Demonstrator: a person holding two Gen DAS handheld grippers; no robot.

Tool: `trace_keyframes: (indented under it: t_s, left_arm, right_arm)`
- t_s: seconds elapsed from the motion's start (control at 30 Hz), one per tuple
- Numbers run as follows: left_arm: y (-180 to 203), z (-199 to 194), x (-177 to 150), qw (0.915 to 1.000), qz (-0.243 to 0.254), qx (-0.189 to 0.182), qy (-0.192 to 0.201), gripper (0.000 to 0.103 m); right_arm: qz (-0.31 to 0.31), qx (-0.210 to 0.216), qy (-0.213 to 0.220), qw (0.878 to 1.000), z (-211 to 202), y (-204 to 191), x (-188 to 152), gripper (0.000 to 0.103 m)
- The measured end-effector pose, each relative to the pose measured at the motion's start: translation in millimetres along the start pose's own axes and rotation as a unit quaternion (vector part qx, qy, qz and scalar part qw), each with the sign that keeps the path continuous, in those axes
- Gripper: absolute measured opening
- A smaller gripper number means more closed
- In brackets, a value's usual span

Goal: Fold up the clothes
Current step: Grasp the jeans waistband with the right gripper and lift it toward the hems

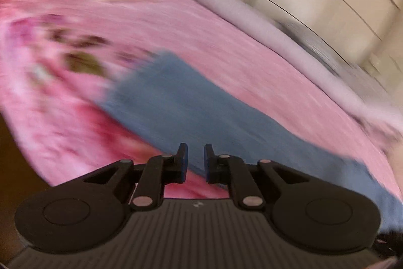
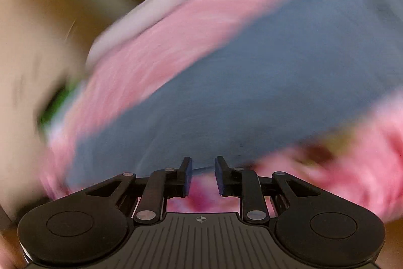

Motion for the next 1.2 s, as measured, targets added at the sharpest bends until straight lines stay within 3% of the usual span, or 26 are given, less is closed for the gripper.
trace_keyframes:
  t_s: [0.07, 0.13, 0.27, 0.43, 0.57, 0.6, 0.63, 0.73, 0.8, 0.87, 1.07, 1.2]
  left_arm:
    - [35.0, 7.5, -15.6, 0.9987, 0.010, -0.046, -0.020, 0.008]
    - [65.6, 12.5, -30.9, 0.9958, 0.011, -0.083, -0.039, 0.008]
    - [103.0, 20.0, -53.2, 0.9887, -0.025, -0.125, -0.080, 0.008]
    - [106.7, 23.7, -63.3, 0.9850, -0.074, -0.122, -0.097, 0.008]
    - [105.2, 27.0, -70.1, 0.9826, -0.104, -0.113, -0.105, 0.010]
    - [104.8, 27.9, -71.8, 0.9819, -0.111, -0.110, -0.107, 0.010]
    - [104.8, 28.1, -73.0, 0.9812, -0.117, -0.108, -0.109, 0.010]
    - [105.4, 31.8, -73.5, 0.9834, -0.111, -0.100, -0.102, 0.010]
    - [103.1, 37.2, -75.9, 0.9876, -0.092, -0.082, -0.096, 0.010]
    - [101.8, 42.0, -79.6, 0.9905, -0.075, -0.067, -0.093, 0.010]
    - [108.6, 40.0, -74.9, 0.9956, -0.033, -0.055, -0.069, 0.010]
    - [118.0, 36.5, -72.6, 0.9949, -0.026, -0.069, -0.069, 0.010]
  right_arm:
    - [0.109, -0.007, 0.025, 0.994, -15.0, 27.9, 26.4, 0.024]
    - [0.173, -0.003, 0.065, 0.983, -29.6, 51.2, 44.1, 0.024]
    - [0.239, 0.007, 0.080, 0.968, -35.6, 75.4, 58.1, 0.023]
    - [0.273, 0.009, 0.069, 0.959, -25.2, 90.2, 61.8, 0.023]
    - [0.272, 0.010, 0.072, 0.959, -16.7, 95.1, 67.4, 0.023]
    - [0.259, 0.009, 0.076, 0.963, -16.6, 94.2, 70.0, 0.001]
    - [0.246, 0.008, 0.080, 0.966, -16.5, 93.3, 72.6, 0.001]
    - [0.113, 0.001, 0.116, 0.987, -35.4, 67.7, 76.6, 0.000]
    - [0.033, -0.024, 0.122, 0.992, -38.3, 61.3, 73.3, 0.000]
    - [0.041, -0.052, 0.098, 0.993, -25.3, 75.0, 61.9, 0.001]
    - [0.088, -0.020, 0.085, 0.992, -45.3, 73.7, 73.0, 0.013]
    - [0.150, -0.038, 0.150, 0.976, -75.3, 108.2, 104.6, 0.015]
Point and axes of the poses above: each gripper's, at about its wrist camera, not at the fingertips, and z roughly the way its jaws point, y to its right, x to its top, the point moved 9 cm from there along z, roughly the way its jaws point, and after that the axes turned 12 degrees about y, right-handed, at the moved point
